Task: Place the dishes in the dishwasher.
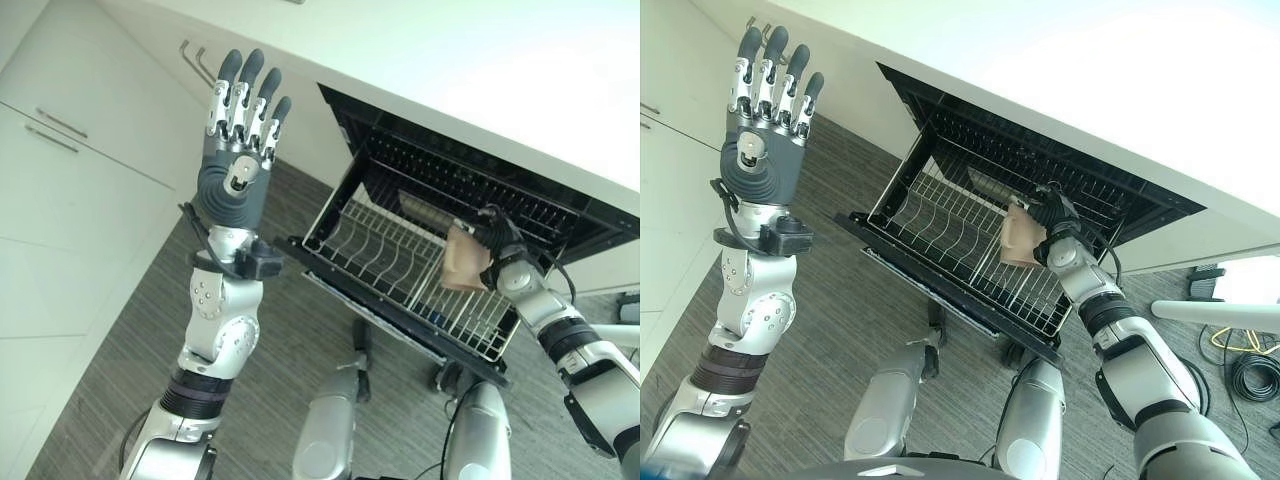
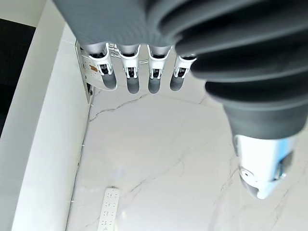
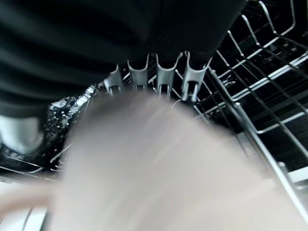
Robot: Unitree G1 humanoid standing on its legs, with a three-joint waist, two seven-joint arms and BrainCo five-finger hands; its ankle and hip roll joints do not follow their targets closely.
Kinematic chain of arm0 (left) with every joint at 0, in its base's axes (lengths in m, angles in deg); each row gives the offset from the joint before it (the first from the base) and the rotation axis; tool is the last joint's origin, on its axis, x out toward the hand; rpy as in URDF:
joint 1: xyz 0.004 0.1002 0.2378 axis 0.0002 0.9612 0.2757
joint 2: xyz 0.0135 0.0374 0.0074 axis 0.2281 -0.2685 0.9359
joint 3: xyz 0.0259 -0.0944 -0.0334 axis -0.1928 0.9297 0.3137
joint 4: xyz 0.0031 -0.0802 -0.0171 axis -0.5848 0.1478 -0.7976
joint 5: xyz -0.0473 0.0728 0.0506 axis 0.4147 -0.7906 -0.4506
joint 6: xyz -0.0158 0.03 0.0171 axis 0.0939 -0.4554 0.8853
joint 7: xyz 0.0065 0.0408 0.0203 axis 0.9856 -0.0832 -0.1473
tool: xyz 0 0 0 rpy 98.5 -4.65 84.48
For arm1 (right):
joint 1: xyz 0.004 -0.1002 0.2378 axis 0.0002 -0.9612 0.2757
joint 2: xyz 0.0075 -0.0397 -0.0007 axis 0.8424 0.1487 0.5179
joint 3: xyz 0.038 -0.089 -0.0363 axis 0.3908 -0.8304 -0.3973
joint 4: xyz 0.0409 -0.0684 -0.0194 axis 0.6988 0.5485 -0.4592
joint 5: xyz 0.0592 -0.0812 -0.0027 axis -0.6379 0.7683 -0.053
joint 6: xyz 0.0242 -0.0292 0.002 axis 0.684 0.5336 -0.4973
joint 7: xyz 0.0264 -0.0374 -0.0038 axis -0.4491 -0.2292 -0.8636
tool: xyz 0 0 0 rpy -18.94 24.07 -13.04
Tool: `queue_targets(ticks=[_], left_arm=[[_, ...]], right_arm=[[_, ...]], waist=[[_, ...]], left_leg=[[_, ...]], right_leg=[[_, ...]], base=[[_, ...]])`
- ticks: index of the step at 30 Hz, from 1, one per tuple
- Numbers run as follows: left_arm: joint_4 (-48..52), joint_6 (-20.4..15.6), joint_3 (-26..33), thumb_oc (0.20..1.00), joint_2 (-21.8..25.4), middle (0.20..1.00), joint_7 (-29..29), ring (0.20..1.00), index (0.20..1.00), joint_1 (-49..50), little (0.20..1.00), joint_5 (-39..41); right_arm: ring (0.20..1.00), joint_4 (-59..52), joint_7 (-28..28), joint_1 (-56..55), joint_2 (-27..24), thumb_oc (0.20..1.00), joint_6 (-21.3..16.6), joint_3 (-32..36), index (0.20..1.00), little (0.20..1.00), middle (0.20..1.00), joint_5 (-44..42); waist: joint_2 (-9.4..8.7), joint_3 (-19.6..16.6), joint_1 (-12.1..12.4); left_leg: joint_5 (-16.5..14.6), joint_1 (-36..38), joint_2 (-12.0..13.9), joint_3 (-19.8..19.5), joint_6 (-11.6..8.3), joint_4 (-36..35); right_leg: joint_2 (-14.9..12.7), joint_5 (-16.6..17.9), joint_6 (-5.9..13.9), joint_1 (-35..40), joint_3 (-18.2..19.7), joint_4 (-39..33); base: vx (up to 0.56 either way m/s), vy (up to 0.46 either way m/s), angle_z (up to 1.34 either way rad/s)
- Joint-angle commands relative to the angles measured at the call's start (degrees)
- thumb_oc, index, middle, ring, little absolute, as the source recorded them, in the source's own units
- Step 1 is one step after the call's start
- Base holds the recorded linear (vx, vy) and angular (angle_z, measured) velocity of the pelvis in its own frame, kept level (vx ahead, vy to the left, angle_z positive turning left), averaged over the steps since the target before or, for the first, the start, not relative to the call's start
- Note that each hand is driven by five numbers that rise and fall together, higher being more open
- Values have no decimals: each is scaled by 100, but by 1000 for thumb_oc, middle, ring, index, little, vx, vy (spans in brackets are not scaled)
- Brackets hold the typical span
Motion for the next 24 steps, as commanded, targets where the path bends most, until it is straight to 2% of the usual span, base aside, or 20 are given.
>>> queue_targets(ticks=[1,7,13,18,21,24], left_arm=[[573,-442,167,1000,229,1000,-40,1000,1000,-420,1000,143],[621,-477,190,1000,214,1000,16,1000,1000,-301,1000,73],[775,-519,359,1000,120,1000,108,1000,1000,-14,1000,-158],[841,-543,452,1000,92,1000,149,1000,1000,138,1000,-265],[951,-453,602,1000,11,1000,59,1000,1000,383,1000,-276],[1009,-446,713,1000,20,1000,30,1000,1000,649,1000,-271]], right_arm=[[1000,18,160,659,100,1000,-180,-51,1000,1000,1000,-155],[1000,-578,361,464,88,1000,-116,242,1000,1000,1000,-190],[1000,-2397,440,-129,131,1000,395,698,1000,1000,1000,378],[1000,-3063,290,-519,191,1000,528,917,1000,1000,1000,444],[1000,-3904,-242,-1201,302,1000,758,1171,1000,1000,1000,163],[1000,-4440,-564,-1879,264,1000,643,1439,1000,1000,1000,113]], waist=[[-154,383,78],[-185,407,-24],[-301,396,-235],[-355,377,-331],[-436,343,-473],[-488,304,-582]], left_leg=[[-1258,-18,-1,-86,-50,701],[-1265,43,29,-31,-47,701],[-1290,140,86,57,-25,701],[-1308,187,112,110,-13,701],[-1325,276,165,202,-12,701],[-1344,357,198,270,-8,701]], right_leg=[[18,977,901,980,44,-2094],[46,995,909,991,104,-2094],[142,1004,915,994,262,-2094],[183,1000,913,1001,329,-2094],[229,985,906,1041,407,-2094],[252,992,924,1079,460,-2094]], base=[[0,0,0],[12,7,0],[34,22,-3],[14,17,-8],[15,36,-11],[9,33,-11]])
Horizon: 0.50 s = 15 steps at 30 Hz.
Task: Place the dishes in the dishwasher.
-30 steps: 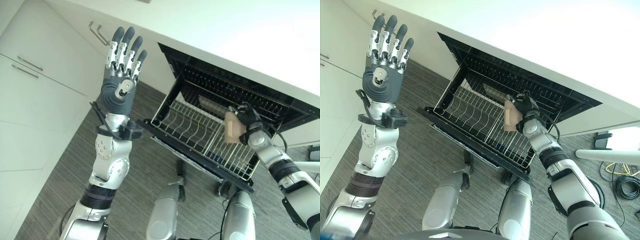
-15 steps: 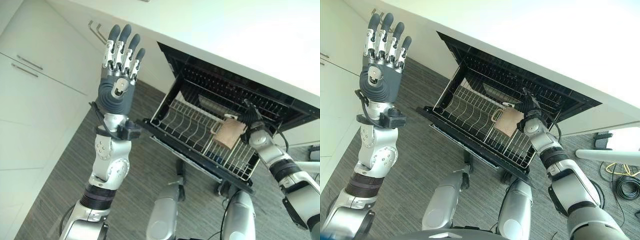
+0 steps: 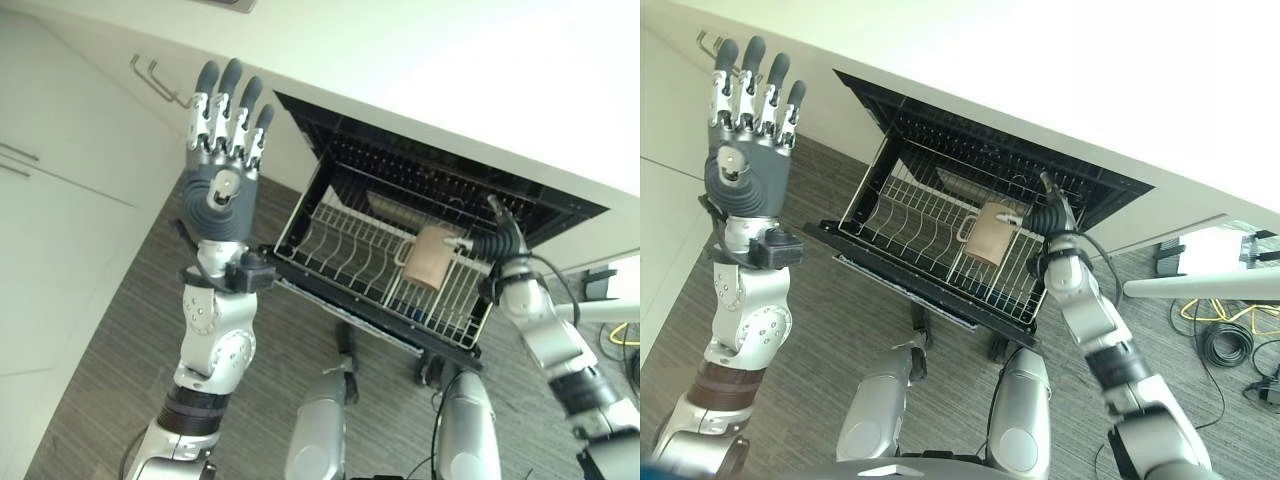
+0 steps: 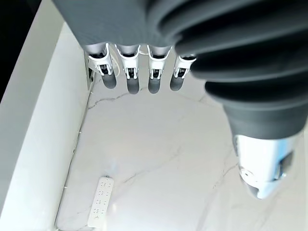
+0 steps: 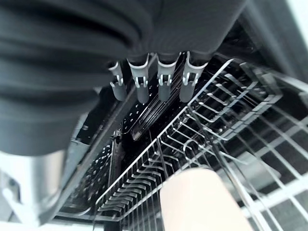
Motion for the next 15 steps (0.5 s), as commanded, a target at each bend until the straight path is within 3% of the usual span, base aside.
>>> queue_targets(ticks=[1,9,12,15], left_arm=[[631,-360,330,1000,178,1000,-53,1000,1000,56,1000,-165],[686,-333,676,1000,157,1000,-121,1000,1000,674,1000,-208],[682,-248,940,1000,173,1000,-147,1000,1000,1125,1000,-270],[727,-355,1193,1000,154,1000,-169,1000,1000,1599,1000,-266]], right_arm=[[1000,-250,-340,389,95,1000,-253,193,1000,1000,1000,-115],[1000,-835,-939,-591,125,1000,-370,669,1000,1000,1000,-274],[1000,-1197,-1323,-1151,242,1000,-618,1003,1000,1000,1000,-764],[1000,-1578,-1402,-1726,228,1000,-764,1330,1000,1000,1000,-654]], waist=[[-269,137,4],[-358,-17,-120],[-418,-147,-162],[-463,-256,-207]], left_leg=[[-1326,158,46,98,-10,721],[-1363,400,93,242,4,721],[-1395,575,96,305,15,721],[-1426,719,94,403,44,721]], right_leg=[[-7,900,920,926,309,-1877],[19,897,951,1116,343,-1877],[30,886,971,1280,340,-1877],[37,859,983,1436,316,-1877]], base=[[12,25,-5],[16,5,-11],[49,16,-4],[49,74,-6]])
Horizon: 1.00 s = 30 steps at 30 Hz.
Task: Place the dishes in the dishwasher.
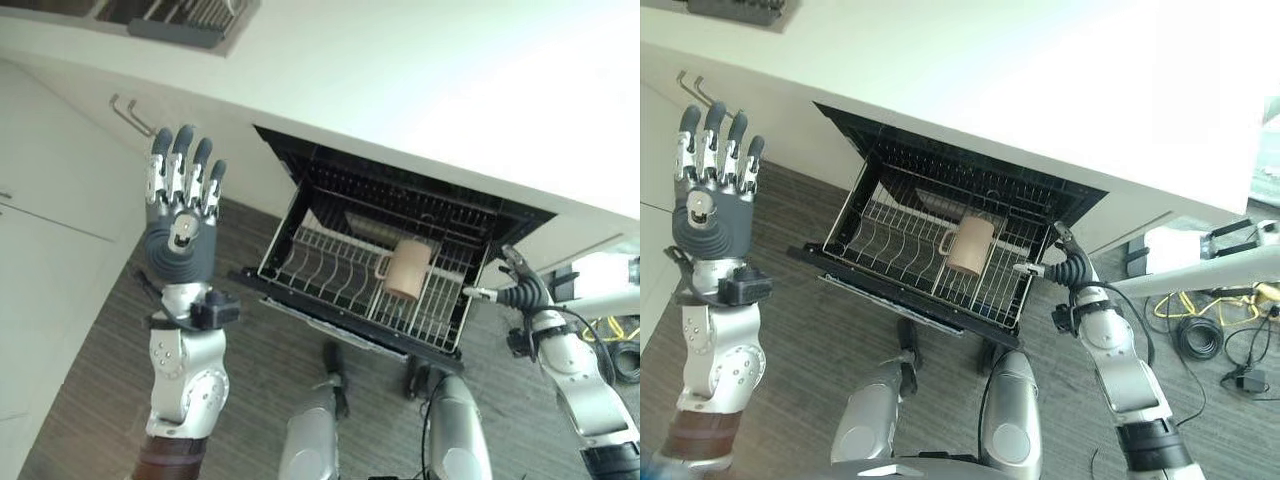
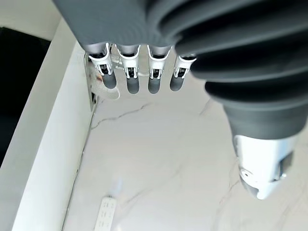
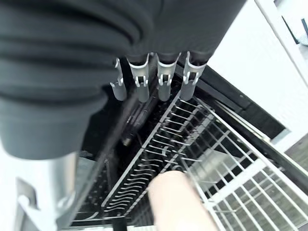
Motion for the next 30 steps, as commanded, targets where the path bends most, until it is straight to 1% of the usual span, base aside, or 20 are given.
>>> queue_targets(ticks=[1,4,8,10,11,12,13,14,15,16,18,19,20,21,22,24,25,26,28,30], left_arm=[[558,-399,460,1000,176,1000,-101,1000,1000,98,1000,-205],[586,-531,630,1000,142,1000,-190,1000,1000,378,1000,-75],[687,-652,774,1000,142,1000,-259,1000,1000,674,1000,-255],[792,-540,893,1000,232,1000,-338,1000,1000,786,1000,-152],[787,-513,897,1000,263,1000,-332,1000,1000,770,1000,-147],[783,-476,896,1000,310,1000,-322,1000,1000,743,1000,-166],[776,-428,897,1000,376,1000,-230,1000,1000,684,1000,-244],[755,-430,883,1000,381,1000,-211,1000,1000,662,1000,-253],[727,-428,865,1000,375,1000,-197,1000,1000,636,1000,-261],[669,-422,838,1000,399,1000,-151,1000,1000,580,1000,-246],[547,-475,832,1000,396,1000,-175,1000,1000,566,1000,-221],[507,-498,843,1000,410,1000,-170,1000,1000,574,1000,-207],[487,-499,862,1000,447,1000,-135,1000,1000,591,1000,-189],[515,-425,929,1000,475,1000,-141,1000,1000,684,1000,-81],[560,-336,932,1000,488,1000,-129,1000,1000,728,1000,6],[590,-288,917,1000,527,1000,-127,1000,1000,776,1000,32],[612,-288,880,1000,533,1000,-91,1000,1000,822,1000,-124],[626,-290,883,1000,523,1000,-89,1000,1000,836,1000,-120],[677,-250,904,1000,449,1000,-60,1000,1000,890,1000,-121],[699,-170,933,1000,375,1000,-81,1000,1000,892,1000,-119]], right_arm=[[1000,-375,-113,242,26,1000,-543,195,1000,1000,1000,-114],[1000,-503,-99,-77,61,1000,-723,441,1000,1000,1000,-277],[1000,-754,-69,-499,129,1000,-879,681,1000,1000,1000,-396],[1000,-942,-104,-671,193,1000,-893,797,1000,1000,1000,-536],[1000,-958,-105,-665,202,1000,-873,779,1000,1000,1000,-540],[1000,-983,-92,-647,215,1000,-875,746,1000,1000,1000,-546],[1000,-1016,-85,-572,220,1000,-881,685,1000,1000,1000,-573],[1000,-1032,-52,-549,197,1000,-861,675,1000,1000,1000,-581],[1000,-1045,-11,-527,166,1000,-826,678,1000,1000,1000,-609],[1000,-1023,78,-445,102,1000,-812,694,1000,1000,1000,-680],[1000,-886,131,-305,70,1000,-875,685,1000,1000,1000,-667],[1000,-829,126,-266,56,1000,-943,685,1000,1000,1000,-664],[1000,-790,108,-259,25,1000,-1018,706,1000,1000,1000,-701],[1000,-794,121,-282,-49,1000,-1051,739,1000,1000,1000,-766],[1000,-899,152,-327,-118,1000,-1045,794,1000,1000,1000,-796],[1000,-994,201,-333,-182,1000,-1025,810,1000,1000,1000,-806],[1000,-1093,270,-287,-187,1000,-1027,766,1000,1000,1000,-740],[1000,-1117,277,-282,-193,1000,-1016,768,1000,1000,1000,-732],[1000,-1136,322,-221,-222,1000,-983,772,1000,1000,1000,-677],[1000,-1090,411,-127,-262,1000,-910,784,1000,1000,1000,-663]], waist=[[-121,-7,-132],[-162,-117,-145],[-225,-266,-167],[-241,-412,-199],[-234,-434,-200],[-211,-461,-185],[-79,-479,-195],[-57,-487,-211],[-43,-486,-222],[-43,-508,-230],[-71,-565,-189],[-94,-584,-150],[-160,-649,-80],[-201,-694,-12],[-193,-690,-1],[-165,-668,-17],[-131,-623,-43],[-136,-611,-36],[-183,-623,-8],[-314,-650,-2]], left_leg=[[-1229,159,-4,213,124,709],[-1279,338,-32,288,163,709],[-1345,586,-115,343,241,709],[-1416,740,-182,261,333,709],[-1426,756,-177,269,353,709],[-1441,773,-145,292,385,709],[-1411,784,21,330,407,709],[-1382,772,44,338,387,709],[-1346,763,53,361,363,709],[-1286,706,16,387,328,709],[-1232,643,-82,448,314,709],[-1223,618,-121,527,314,709],[-1354,634,-241,550,295,709],[-1278,608,-264,696,239,709],[-1224,614,-252,721,188,709],[-1245,677,-248,778,229,709],[-1268,779,-397,810,336,709],[-1267,808,-441,826,360,709],[-1300,968,-659,827,498,709],[-1469,1273,-723,871,687,709]], right_leg=[[-113,848,904,910,138,-1615],[-140,853,950,1075,100,-1615],[-199,944,1034,1296,79,-1615],[-59,1020,1041,1496,178,-1615],[-9,1043,1035,1554,139,-1615],[73,1117,1019,1685,-10,-1615],[447,1176,929,2002,-219,-1615],[601,1162,900,2077,-177,-1597],[766,1100,860,2125,-115,-1422],[1064,991,774,2205,-5,-1271],[1333,926,672,2422,-23,-1507],[1361,804,618,2532,-83,-1615],[1290,495,616,2681,-88,-1615],[1315,-45,434,2912,25,-1615],[1344,-263,326,2915,126,-1615],[1330,-267,302,2878,143,-1615],[1342,-224,253,2832,346,-1615],[1331,-215,243,2835,387,-1615],[1233,-159,171,2832,564,-1615],[1032,-109,129,2815,658,-1615]], base=[[43,69,-9],[67,66,-11],[120,89,-4],[161,105,-16],[70,60,-23],[25,92,-13],[1,90,-8],[-27,73,-7],[-47,10,-14],[-50,-11,-14],[-37,-49,-3],[47,-68,-7],[50,-151,-24],[45,-229,-17],[-33,-227,-10],[-86,-161,-1],[-112,-144,-6],[-111,-125,-10],[-57,-47,-29],[-49,5,-36]])
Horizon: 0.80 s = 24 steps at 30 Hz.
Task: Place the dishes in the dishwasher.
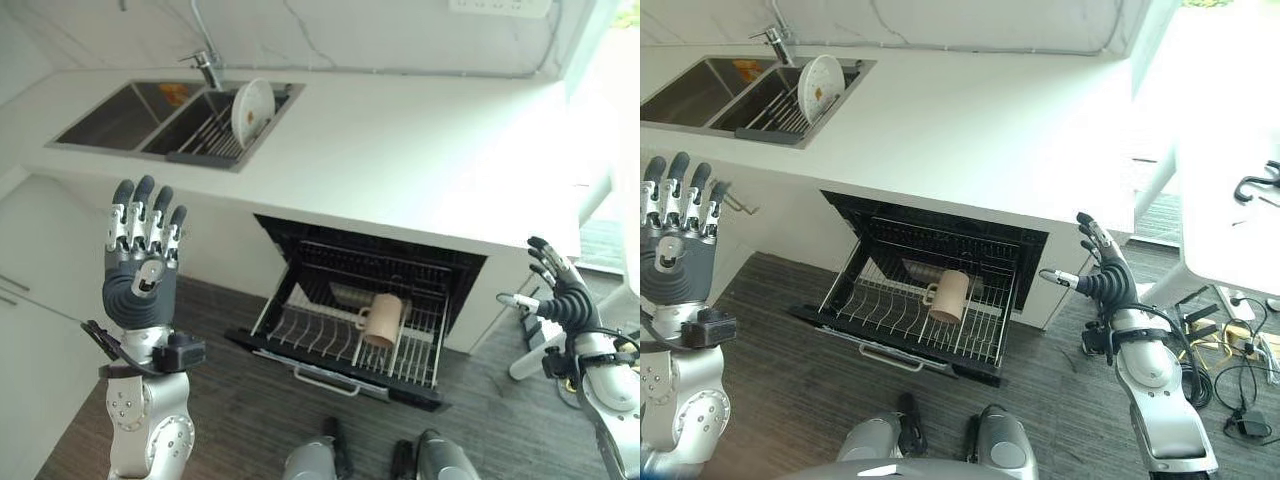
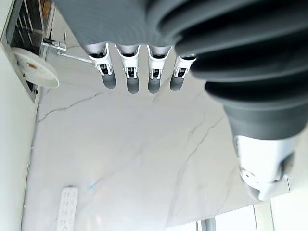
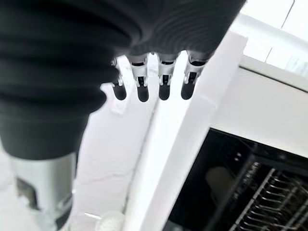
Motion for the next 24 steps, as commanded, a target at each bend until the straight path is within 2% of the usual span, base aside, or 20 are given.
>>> queue_targets(ticks=[1,4,5,6,7,9,10,13,15,17,19,21,22,23,24], left_arm=[[424,-57,369,1000,196,1000,-23,1000,1000,-167,1000,-116],[424,-77,381,1000,148,1000,-91,1000,1000,-155,1000,-69],[442,-58,428,1000,79,1000,-125,1000,1000,-148,1000,33],[460,-8,452,1000,41,1000,-144,1000,1000,-176,1000,65],[452,48,413,1000,-22,1000,-164,1000,1000,-233,1000,14],[392,10,220,1000,-70,1000,-145,1000,1000,-385,1000,-119],[332,-90,137,1000,-93,1000,-135,1000,1000,-444,1000,-124],[249,-179,120,1000,-112,1000,-156,1000,1000,-511,1000,-37],[235,-131,162,1000,-89,1000,-218,1000,1000,-563,1000,20],[233,-11,218,1000,-2,1000,-402,1000,1000,-633,1000,215],[215,102,250,1000,113,1000,-512,1000,1000,-710,1000,374],[217,176,193,1000,172,1000,-508,1000,1000,-799,1000,439],[244,233,184,1000,195,1000,-514,1000,1000,-830,1000,454],[266,239,172,1000,201,1000,-510,1000,1000,-821,1000,367],[308,252,163,1000,204,1000,-504,1000,1000,-792,1000,251]], right_arm=[[1000,-116,270,570,42,1000,-260,153,1000,1000,1000,-62],[1000,-79,327,602,24,1000,-271,200,1000,1000,1000,-89],[1000,-115,228,518,7,1000,-255,375,1000,1000,1000,-83],[1000,-147,165,441,-4,1000,-210,541,1000,1000,1000,-79],[1000,-166,83,356,-67,1000,-102,809,1000,1000,1000,-96],[1000,-121,182,506,-329,1000,53,1065,1000,1000,1000,-218],[1000,-73,280,693,-469,1000,148,1088,1000,1000,1000,-223],[1000,-9,455,1012,-614,1000,286,1022,1000,1000,1000,-180],[1000,-44,562,1036,-580,1000,312,1012,1000,1000,1000,-125],[1000,-140,740,874,-455,1000,251,1065,1000,1000,1000,-51],[1000,-205,856,731,-321,1000,197,1111,1000,1000,1000,-53],[1000,-260,893,623,-130,1000,181,1094,1000,1000,1000,-120],[1000,-295,806,637,16,1000,210,1014,1000,1000,1000,-137],[1000,-298,705,661,111,1000,210,928,1000,1000,1000,-79],[1000,-308,615,679,179,1000,210,834,1000,1000,1000,13]], waist=[[-460,209,-46],[-521,143,-83],[-534,-8,-203],[-476,-113,-294],[-379,-279,-420],[-291,-389,-501],[-254,-380,-498],[-146,-370,-505],[-109,-349,-551],[-135,-284,-586],[-168,-227,-597],[-207,-203,-598],[-230,-215,-550],[-239,-217,-496],[-217,-225,-417]], left_leg=[[-1147,292,-553,187,448,408],[-1397,593,-426,83,499,477],[-1370,917,-51,43,382,401],[-1420,982,207,-69,239,401],[-1343,833,665,-246,-40,401],[-1065,598,1070,-565,-380,401],[-1016,538,1128,-680,-427,401],[-1072,540,1057,-704,-437,401],[-1095,592,1039,-509,-421,401],[-1171,663,837,-338,-331,401],[-1297,670,574,-333,-231,401],[-1390,597,264,-374,-138,401],[-1473,561,134,-303,-90,401],[-1518,547,87,-219,-65,401],[-1537,504,105,-123,-36,401]], right_leg=[[81,517,546,1115,63,-1387],[-47,591,564,1005,60,-1387],[-142,712,562,769,-25,-1387],[-148,706,586,691,-79,-1387],[-139,676,581,626,-195,-1387],[-239,671,593,577,-210,-1387],[-338,687,629,565,-152,-1387],[-580,821,790,474,-61,-1387],[-772,961,944,453,-72,-1387],[-1092,1193,1186,429,-81,-1387],[-1426,1549,1310,381,-83,-1387],[-1764,2150,1407,175,-30,-1387],[-1952,2510,1466,17,-161,-1387],[-2034,2698,1509,-34,-331,-1387],[-2010,2683,1503,7,-606,-1387]], base=[[-44,23,-33],[-69,69,-8],[-148,227,12],[-164,390,20],[-66,455,30],[-42,636,63],[-41,676,39],[-12,580,-17],[2,485,-16],[17,588,11],[22,566,21],[-16,532,27],[-36,488,9],[-57,472,-21],[-111,459,-61]])
